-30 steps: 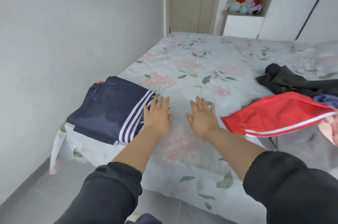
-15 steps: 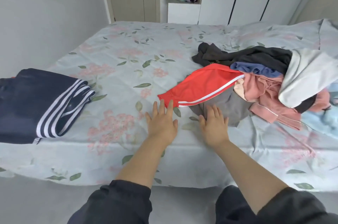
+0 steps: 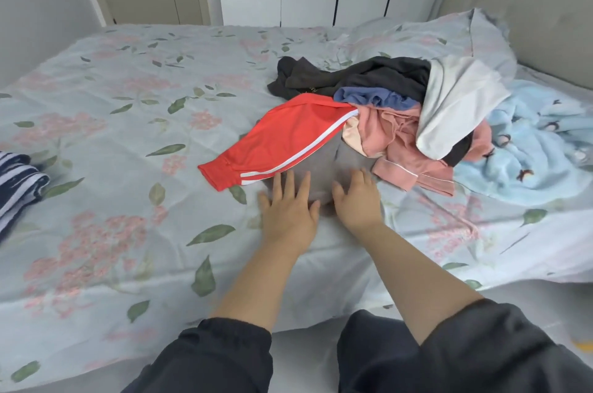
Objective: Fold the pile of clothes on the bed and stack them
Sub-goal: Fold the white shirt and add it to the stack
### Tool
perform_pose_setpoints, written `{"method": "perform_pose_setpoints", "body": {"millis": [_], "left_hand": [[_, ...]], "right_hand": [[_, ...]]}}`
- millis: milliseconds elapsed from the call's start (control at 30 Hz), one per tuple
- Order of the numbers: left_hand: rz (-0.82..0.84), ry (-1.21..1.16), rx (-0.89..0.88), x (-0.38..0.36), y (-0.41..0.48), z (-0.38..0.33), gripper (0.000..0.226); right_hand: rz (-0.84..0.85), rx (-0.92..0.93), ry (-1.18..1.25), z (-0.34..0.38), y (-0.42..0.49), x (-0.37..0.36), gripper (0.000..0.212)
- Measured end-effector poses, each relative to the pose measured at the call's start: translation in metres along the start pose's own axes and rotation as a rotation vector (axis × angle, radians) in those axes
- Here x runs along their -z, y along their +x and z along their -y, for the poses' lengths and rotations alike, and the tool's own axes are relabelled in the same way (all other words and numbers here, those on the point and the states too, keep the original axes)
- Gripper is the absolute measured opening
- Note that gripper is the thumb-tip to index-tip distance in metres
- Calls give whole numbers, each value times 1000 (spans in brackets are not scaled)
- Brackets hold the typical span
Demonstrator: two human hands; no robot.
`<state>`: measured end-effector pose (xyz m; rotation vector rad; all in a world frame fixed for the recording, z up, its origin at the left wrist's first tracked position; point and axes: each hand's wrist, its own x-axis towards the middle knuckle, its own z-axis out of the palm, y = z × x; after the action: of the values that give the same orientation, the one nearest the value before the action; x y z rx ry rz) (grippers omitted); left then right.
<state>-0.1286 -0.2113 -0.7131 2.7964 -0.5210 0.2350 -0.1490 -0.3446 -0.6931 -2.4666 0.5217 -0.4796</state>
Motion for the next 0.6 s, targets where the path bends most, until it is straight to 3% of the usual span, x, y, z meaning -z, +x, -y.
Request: {"method": "perform_pose_setpoints", "body": {"millis": [100,267,333,400,500,600], "left_hand": [[-48,24,26,-9,8,-16,61],[-50,43,-60,-14,19,-22,60],[-25,42,-61,-15,21,-21,60],[-13,34,-56,-14,22,-21,60],[-7,15,-54,-15,22,-20,59],[5,-7,-53,-14,22,-19,58]], "right_hand": [[-140,-186,311,-13,21,24,42],[-492,-317,351,-46,65,64,61],[-489,-552,503,-61,91,75,74],[-380,-764,674,-68,113,82,85],[-333,-766,518,-81,127,92,92],[-322,-664,269,-93,136,108,73]]}}
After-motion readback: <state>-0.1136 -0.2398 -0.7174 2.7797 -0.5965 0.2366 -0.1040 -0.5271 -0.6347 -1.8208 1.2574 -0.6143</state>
